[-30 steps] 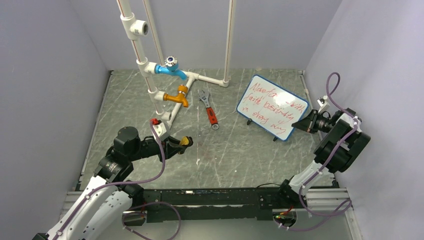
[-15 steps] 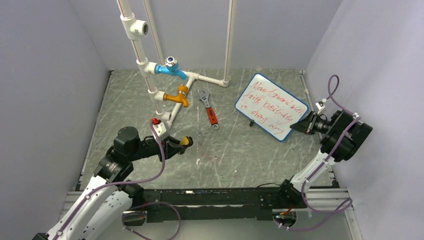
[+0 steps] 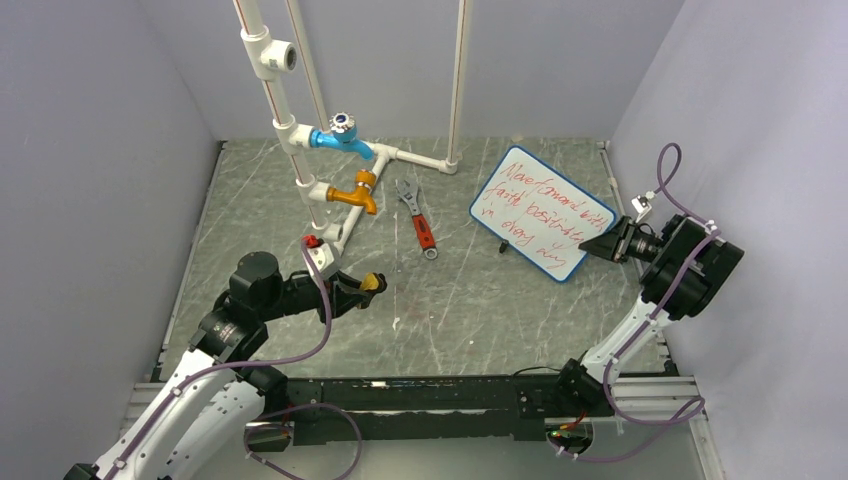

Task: Erase the whiteboard
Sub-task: Pick up the whiteboard from the center of the board, then erase the center of the board with the whiteboard.

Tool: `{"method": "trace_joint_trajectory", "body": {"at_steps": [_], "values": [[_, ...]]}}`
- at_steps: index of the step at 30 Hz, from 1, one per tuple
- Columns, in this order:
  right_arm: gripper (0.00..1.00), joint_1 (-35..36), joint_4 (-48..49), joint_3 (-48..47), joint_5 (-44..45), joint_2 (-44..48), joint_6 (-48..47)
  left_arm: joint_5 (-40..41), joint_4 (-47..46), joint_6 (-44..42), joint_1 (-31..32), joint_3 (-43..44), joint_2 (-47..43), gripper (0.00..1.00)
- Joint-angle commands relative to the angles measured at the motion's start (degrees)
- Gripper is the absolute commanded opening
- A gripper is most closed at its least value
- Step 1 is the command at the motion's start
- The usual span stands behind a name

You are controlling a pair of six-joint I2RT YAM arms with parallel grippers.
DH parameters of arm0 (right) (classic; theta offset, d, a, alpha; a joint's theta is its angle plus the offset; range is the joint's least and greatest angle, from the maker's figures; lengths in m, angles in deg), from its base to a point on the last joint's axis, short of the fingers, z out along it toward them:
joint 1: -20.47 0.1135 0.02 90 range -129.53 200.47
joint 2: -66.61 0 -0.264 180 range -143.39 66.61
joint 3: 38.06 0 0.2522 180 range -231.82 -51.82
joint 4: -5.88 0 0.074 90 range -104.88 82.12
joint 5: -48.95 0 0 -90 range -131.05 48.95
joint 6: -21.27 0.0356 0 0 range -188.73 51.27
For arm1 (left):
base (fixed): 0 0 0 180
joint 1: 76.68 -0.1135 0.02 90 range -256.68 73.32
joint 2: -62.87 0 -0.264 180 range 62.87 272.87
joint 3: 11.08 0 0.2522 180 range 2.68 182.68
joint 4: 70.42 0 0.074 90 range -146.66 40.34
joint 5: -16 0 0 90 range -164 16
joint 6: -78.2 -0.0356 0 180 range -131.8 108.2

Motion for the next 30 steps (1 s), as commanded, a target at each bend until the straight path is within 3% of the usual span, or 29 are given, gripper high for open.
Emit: {"method": "trace_joint_trajectory", "body": {"at_steps": [1,8,12,17,30], "values": [[0.34,0.4,1.93,-2.42,-3.34,1.35,-0.6,-1.04,-2.0,0.47,-0.2,-0.11,-0.07,0.0],[0.36,3.42,12.74,0.32,-2.27,5.49,9.46,-1.06,-1.93,0.47,-0.2,-0.03,-0.11,0.0],[0.27,4.66,16.33,1.18,-1.89,7.42,13.4,-0.96,-1.96,0.47,-0.21,-0.11,-0.21,0.0],[0.0,4.71,10.33,-1.28,-3.03,9.46,8.64,-1.1,-1.98,0.47,-0.2,-0.05,-0.22,0.0],[0.0,7.52,-0.74,-11.33,-5.74,16.89,5.81,-1.32,-2.09,0.47,-0.19,-0.02,-0.35,0.0]]}}
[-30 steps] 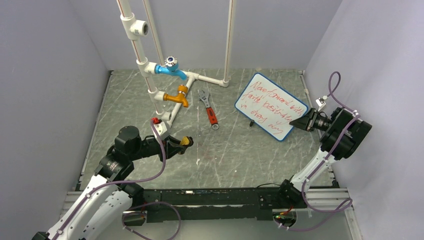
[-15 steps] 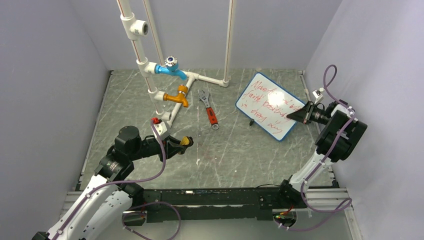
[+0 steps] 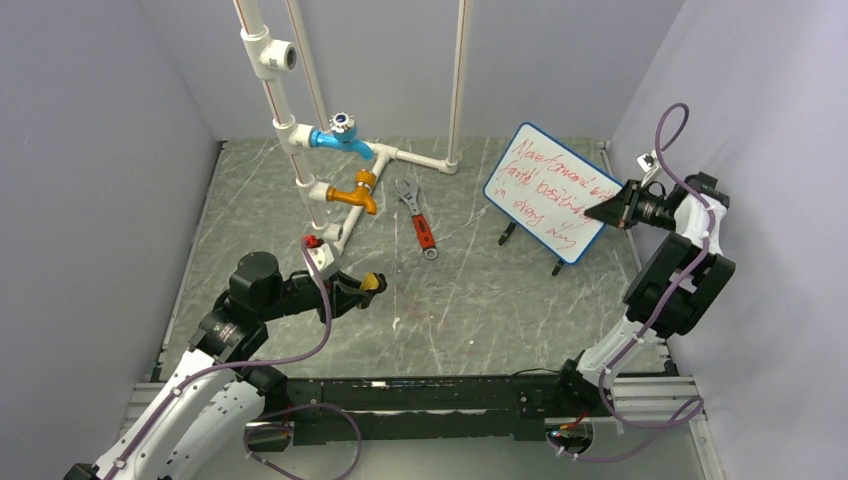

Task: Erase the whiteboard
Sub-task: Erase the center of the board with the whiteboard.

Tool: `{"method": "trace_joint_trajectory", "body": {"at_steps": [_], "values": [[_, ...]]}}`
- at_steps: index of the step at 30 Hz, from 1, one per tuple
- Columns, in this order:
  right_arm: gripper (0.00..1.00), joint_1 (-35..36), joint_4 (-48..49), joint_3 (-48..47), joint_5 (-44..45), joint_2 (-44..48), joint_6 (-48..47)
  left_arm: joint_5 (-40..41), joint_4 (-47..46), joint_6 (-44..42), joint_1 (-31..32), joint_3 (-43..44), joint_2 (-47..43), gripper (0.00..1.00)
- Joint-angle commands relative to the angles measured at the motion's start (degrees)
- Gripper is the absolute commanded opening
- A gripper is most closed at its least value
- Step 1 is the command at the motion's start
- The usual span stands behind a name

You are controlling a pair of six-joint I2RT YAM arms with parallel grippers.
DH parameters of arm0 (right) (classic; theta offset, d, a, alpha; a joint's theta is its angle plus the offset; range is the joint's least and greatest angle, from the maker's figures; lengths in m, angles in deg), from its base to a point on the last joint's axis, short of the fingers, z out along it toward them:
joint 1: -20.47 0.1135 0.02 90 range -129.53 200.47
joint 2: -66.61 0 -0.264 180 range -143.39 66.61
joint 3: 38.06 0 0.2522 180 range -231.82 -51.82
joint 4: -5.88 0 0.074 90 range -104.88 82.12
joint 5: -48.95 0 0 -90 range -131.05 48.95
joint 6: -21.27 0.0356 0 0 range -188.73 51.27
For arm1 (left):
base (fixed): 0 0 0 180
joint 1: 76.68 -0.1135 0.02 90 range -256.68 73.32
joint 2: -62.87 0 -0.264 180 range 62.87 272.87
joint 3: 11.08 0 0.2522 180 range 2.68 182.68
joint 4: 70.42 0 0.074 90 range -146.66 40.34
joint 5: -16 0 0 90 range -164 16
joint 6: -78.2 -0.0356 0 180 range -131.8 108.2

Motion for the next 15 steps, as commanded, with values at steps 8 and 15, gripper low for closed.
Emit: {"method": "trace_joint_trajectory", "body": {"at_steps": [8,15], "values": [[0.0,7.88,-13.25,-2.12,-3.12,13.18,-9.46,-1.0,-2.84,0.81,-0.24,-0.31,-0.15,0.0],[0.0,19.44,-11.91,10.67,3.89,23.78,-10.29,4.86,-8.11,6.06,1.06,-1.81,-1.45,0.0]]}}
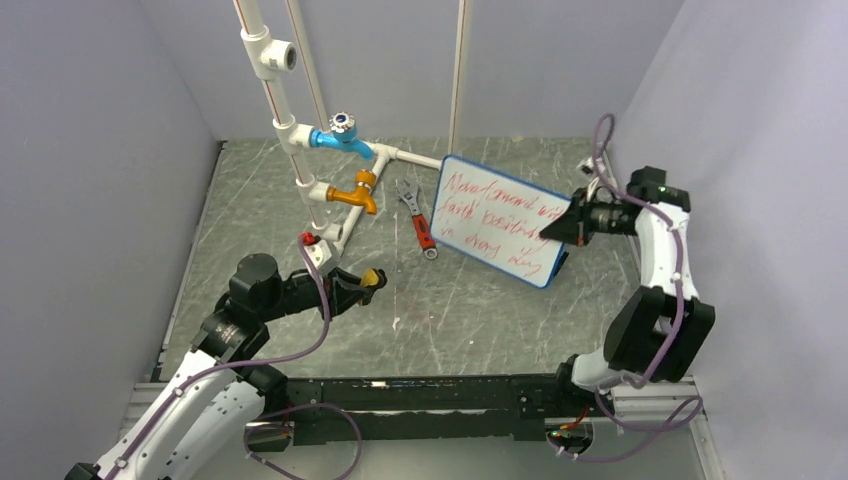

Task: Erase the whiteboard
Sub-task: Erase the center of the board with the whiteboard.

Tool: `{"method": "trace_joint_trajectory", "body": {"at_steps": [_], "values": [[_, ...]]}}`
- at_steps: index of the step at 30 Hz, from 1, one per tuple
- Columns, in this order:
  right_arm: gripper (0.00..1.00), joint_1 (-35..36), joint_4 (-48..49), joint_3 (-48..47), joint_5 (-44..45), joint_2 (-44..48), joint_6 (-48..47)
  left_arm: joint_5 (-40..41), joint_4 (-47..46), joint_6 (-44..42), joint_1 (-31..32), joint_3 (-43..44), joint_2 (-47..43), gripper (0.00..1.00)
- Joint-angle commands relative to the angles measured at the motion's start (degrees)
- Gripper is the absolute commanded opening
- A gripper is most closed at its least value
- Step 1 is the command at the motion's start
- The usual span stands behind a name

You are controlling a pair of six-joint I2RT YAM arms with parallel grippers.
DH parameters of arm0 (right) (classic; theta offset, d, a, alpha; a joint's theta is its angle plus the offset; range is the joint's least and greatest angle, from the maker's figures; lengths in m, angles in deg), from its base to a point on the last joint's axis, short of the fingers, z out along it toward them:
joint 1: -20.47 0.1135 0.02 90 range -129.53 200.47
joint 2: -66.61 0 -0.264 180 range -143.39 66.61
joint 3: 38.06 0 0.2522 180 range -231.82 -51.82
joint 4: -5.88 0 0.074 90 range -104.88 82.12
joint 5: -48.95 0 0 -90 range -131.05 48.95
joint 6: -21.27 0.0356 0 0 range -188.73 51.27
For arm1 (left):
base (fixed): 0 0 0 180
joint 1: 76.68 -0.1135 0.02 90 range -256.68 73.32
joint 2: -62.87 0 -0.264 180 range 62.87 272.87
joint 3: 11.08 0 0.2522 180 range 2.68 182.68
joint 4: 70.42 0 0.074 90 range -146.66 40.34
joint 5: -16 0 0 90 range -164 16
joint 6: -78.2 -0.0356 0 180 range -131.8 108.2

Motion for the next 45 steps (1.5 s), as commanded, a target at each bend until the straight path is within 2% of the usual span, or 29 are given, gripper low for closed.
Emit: {"method": "trace_joint_trajectory", "body": {"at_steps": [1,5,9,13,17,24,32,35,45], "values": [[0.0,7.12,0.62,7.52,0.85,7.2,-1.52,5.69,-5.32,3.77,2.27,-0.78,-1.01,0.0],[0.0,12.74,3.87,13.49,3.66,11.06,-0.71,17.18,-5.75,4.4,12.13,-0.94,1.4,0.0],[0.0,16.0,6.25,17.05,3.5,12.59,0.33,29.49,-10.11,6.58,21.93,-2.15,7.24,0.0],[0.0,18.27,7.81,17.62,3.11,12.62,1.84,38.45,-22.51,9.86,24.37,-7.49,12.85,0.0],[0.0,20.48,9.11,18.07,4.2,12.62,3.24,48.07,-36.22,9.02,24.86,-12.11,18.42,0.0],[0.0,21.41,7.72,18.25,2.97,11.24,2.69,59.47,-51.75,8.46,25.56,-13.63,29.25,0.0],[0.0,21.35,6.61,18.12,2.51,10.6,1.49,63.62,-58.21,9.29,25.77,-10.09,40.45,0.0],[0.0,23.14,6.72,18.25,2.68,10.32,1.52,66.4,-61.36,9.12,25.9,-9.57,42.35,0.0],[0.0,23.6,6.62,18.37,2.95,9.92,1.41,68.56,-61.46,2.92,25.72,-2.33,46.0,0.0]]}}
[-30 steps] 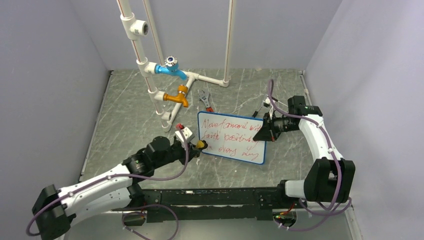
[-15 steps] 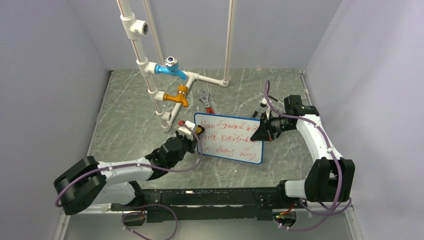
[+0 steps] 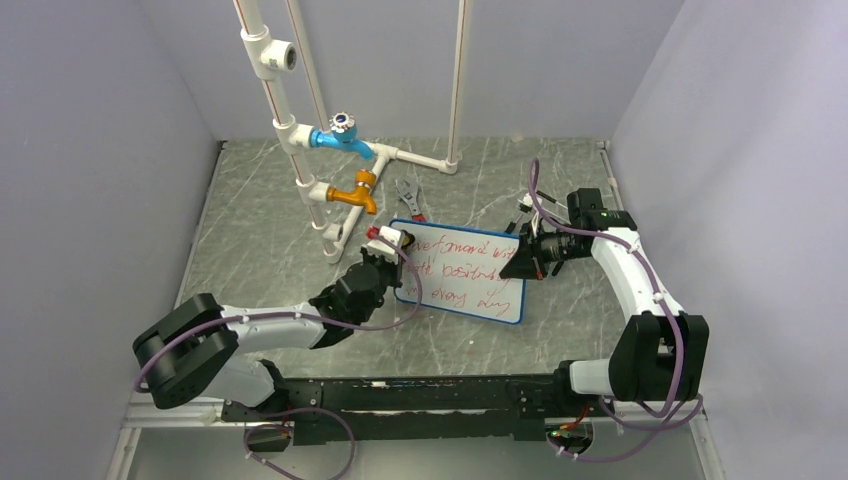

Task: Erase the whiteboard
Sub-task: Erase the center of the board with the whiteboard.

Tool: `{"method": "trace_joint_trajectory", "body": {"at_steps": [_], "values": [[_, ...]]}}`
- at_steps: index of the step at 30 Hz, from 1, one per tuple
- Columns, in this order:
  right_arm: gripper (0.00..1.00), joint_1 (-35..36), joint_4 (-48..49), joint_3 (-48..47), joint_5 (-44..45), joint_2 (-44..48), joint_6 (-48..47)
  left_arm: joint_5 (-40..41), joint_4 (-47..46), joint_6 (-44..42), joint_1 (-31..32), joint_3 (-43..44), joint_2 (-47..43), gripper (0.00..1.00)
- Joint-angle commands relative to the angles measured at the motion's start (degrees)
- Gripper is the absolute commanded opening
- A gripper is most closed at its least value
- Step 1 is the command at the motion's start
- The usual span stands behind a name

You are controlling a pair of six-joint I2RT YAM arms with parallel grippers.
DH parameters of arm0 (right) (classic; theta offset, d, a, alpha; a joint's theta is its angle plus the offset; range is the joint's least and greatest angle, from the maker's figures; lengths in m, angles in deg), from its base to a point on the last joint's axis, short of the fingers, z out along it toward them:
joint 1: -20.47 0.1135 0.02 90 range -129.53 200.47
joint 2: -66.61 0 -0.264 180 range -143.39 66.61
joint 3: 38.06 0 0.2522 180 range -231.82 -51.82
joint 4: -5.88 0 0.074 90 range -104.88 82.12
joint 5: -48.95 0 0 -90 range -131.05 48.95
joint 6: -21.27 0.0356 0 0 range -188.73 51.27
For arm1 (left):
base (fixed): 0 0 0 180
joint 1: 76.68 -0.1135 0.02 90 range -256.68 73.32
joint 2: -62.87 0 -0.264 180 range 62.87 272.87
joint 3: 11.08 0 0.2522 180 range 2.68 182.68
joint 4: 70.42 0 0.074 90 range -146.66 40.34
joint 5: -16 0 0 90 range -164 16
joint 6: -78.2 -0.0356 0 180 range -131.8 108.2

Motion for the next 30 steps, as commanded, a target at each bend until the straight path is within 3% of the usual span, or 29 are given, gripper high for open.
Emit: {"method": "trace_joint_trajectory", "body": {"at_steps": [1,6,16,30], "values": [[0.0,1.81,-2.85,-0.03,-4.01,0.08,-2.35,2.26,-4.15,-2.94,-0.3,5.97,1.63,0.0],[0.0,1.84,-2.91,0.09,-3.64,-0.1,-2.48,-0.69,-1.08,-0.88,-1.51,5.79,2.54,0.0],[0.0,2.29,-3.68,-0.13,-3.64,-0.73,-3.57,-4.73,1.8,7.0,-1.54,-2.85,0.96,0.0],[0.0,2.35,-4.2,-0.1,-3.31,-0.84,-4.73,-9.57,12.81,3.2,-8.31,9.66,-2.89,0.0]]}}
